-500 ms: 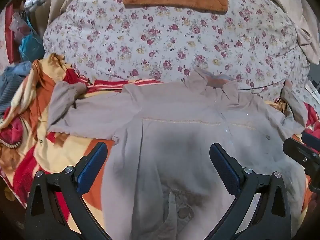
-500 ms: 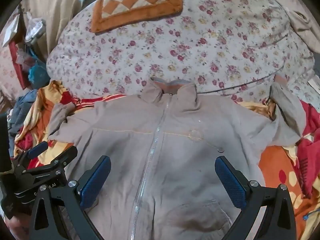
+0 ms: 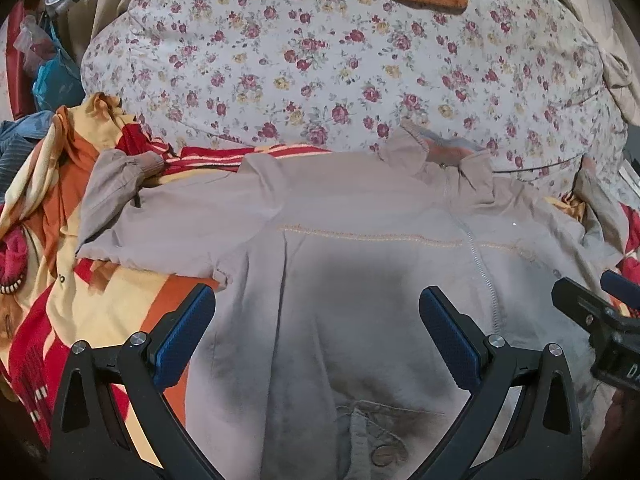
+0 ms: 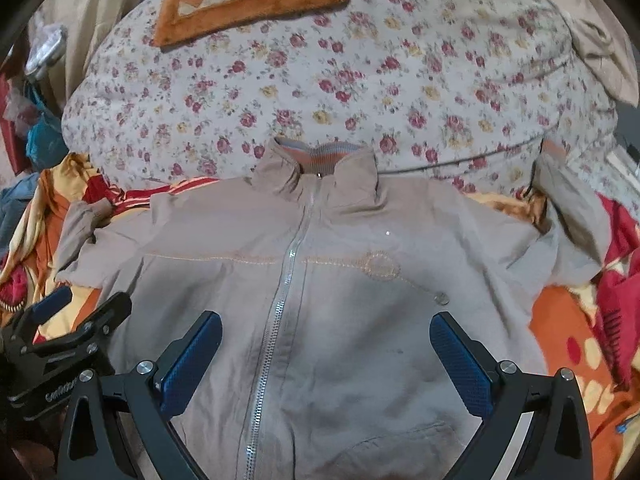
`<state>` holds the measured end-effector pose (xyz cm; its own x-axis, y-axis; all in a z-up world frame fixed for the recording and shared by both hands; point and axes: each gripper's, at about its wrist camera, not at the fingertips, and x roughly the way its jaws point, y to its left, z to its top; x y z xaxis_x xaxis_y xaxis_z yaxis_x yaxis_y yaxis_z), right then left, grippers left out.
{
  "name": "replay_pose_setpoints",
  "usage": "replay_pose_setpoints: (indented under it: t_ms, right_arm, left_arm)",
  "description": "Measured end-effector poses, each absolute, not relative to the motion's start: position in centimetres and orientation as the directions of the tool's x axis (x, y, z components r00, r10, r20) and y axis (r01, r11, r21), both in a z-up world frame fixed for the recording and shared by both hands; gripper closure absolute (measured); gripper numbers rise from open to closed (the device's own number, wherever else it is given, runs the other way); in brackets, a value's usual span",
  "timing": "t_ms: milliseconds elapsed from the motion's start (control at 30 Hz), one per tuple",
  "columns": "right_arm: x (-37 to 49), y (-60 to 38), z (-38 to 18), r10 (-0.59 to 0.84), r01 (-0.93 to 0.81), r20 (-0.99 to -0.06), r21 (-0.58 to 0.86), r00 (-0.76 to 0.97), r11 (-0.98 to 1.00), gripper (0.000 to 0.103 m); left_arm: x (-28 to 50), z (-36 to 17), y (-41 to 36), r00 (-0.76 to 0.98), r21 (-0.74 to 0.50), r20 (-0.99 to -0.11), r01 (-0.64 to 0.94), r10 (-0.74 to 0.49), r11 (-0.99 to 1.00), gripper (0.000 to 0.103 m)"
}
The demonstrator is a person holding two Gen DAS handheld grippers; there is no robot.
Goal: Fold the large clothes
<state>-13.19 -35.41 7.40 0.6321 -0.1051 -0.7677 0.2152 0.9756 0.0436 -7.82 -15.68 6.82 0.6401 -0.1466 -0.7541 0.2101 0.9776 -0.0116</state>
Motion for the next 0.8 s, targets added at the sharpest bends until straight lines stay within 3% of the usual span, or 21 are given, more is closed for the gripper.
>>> replay_pose_setpoints:
  t_ms: [800]
  right_arm:
    - [-13.56, -35.45, 6.38, -0.122, 0.21, -0.76, 0.02, 0.638, 0.978, 0.0]
  left_arm:
    - [-7.8, 5.84, -15.7, 0.637, 0.012, -0.761, 0.208, -0.126, 0.978, 0.001]
